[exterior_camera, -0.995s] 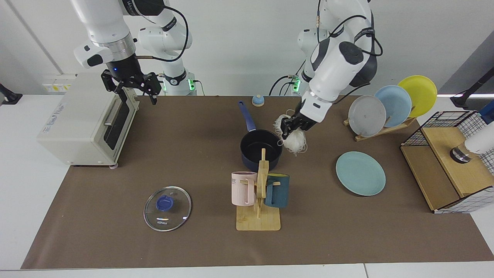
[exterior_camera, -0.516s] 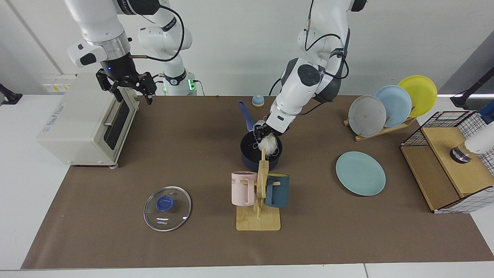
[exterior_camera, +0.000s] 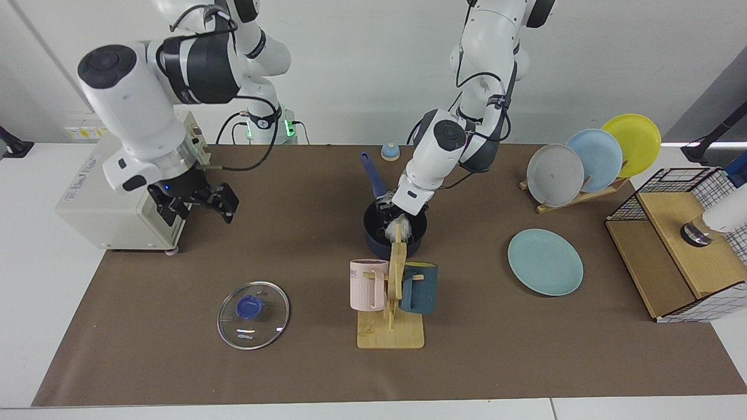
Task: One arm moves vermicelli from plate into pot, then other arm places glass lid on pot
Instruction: 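Carry the vermicelli over the black saucepan with the left gripper, then release the vermicelli into the pot while the right gripper grasps the lid, then carry the glass lid over the saucepan with the right gripper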
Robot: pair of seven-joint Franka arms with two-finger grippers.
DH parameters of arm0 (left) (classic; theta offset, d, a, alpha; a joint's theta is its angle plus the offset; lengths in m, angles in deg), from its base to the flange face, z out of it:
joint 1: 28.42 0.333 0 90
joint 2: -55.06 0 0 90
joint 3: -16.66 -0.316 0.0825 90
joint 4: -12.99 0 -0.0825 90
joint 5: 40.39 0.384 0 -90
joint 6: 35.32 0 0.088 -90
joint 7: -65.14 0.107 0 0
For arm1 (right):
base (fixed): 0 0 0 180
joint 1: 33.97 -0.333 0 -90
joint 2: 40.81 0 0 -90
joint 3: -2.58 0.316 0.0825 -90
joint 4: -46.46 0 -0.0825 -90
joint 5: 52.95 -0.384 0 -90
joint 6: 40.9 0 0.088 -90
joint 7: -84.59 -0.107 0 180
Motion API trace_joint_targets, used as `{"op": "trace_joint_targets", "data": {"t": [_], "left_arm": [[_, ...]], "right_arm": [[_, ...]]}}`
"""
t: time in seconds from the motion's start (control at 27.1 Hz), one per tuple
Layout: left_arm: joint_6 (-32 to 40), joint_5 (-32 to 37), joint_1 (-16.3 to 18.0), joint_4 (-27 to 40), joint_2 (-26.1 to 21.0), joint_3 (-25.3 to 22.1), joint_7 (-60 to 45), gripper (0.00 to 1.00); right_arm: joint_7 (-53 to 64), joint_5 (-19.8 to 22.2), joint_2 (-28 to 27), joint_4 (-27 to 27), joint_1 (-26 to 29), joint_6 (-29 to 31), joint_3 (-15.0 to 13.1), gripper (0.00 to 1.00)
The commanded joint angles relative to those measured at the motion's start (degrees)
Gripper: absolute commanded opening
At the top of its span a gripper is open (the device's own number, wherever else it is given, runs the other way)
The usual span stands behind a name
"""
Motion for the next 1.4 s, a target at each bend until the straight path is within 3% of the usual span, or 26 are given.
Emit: {"op": "trace_joint_targets", "data": {"t": [0.0, 0.15, 0.33, 0.74, 1.07, 1.36], "left_arm": [[-1.7, 2.4, -0.7, 1.5, 0.3, -0.4, -0.5, 0.61], [-1.8, 3.0, -0.7, 2.1, 0.3, -0.4, -0.4, 0.99], [0.6, 5.1, -0.5, 0.2, 1.0, -0.7, -1.2, 1.00], [26.8, 7.8, 7.8, -16.5, 4.8, -2.5, -0.1, 1.00], [38.2, 8.6, 15.5, -16.8, 12.9, -5.2, 13.0, 1.00], [44.8, 9.4, 15.8, -17.3, 16.5, -13.2, 27.8, 1.00]], "right_arm": [[1.5, 3.2, -8.3, -7.0, -1.0, 3.8, 0.5, 0.98], [1.1, 3.3, -12.4, -6.9, -1.5, 8.4, 0.5, 0.98], [1.0, 4.1, -15.4, -6.3, -2.9, 13.6, 0.5, 0.98], [1.7, 5.0, -19.8, -5.6, -3.1, 21.2, 0.6, 0.98], [2.4, 6.8, -20.9, -2.3, -3.2, 26.0, 0.8, 0.98], [4.2, 6.8, -22.5, -1.6, -3.3, 28.7, 0.8, 0.98]]}}
